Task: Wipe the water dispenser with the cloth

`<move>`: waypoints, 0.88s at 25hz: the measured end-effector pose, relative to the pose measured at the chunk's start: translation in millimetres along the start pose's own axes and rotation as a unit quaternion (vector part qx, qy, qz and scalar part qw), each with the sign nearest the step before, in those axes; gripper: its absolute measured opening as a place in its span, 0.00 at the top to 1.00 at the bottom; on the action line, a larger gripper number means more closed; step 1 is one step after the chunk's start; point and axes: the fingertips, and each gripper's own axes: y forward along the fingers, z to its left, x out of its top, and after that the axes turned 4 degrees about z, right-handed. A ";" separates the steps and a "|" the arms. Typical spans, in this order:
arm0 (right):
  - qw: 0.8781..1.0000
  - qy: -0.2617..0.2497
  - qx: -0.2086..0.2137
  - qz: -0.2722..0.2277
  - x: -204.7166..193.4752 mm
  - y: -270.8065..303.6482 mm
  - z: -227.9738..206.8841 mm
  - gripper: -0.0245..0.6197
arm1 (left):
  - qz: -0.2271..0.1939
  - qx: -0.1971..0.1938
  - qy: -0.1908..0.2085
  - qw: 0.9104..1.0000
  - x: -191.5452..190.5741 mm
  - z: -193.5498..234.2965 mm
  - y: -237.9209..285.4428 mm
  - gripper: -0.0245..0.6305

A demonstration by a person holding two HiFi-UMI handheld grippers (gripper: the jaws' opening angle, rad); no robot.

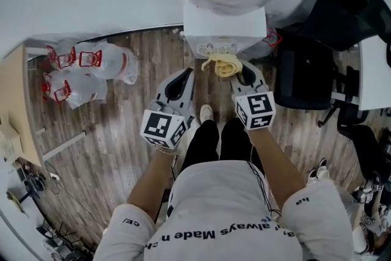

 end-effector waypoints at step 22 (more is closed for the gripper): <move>0.990 -0.061 0.005 -0.126 163.0 -161.5 29.6 0.87 | -0.069 -0.029 0.066 0.995 139.4 -82.0 -65.0 0.92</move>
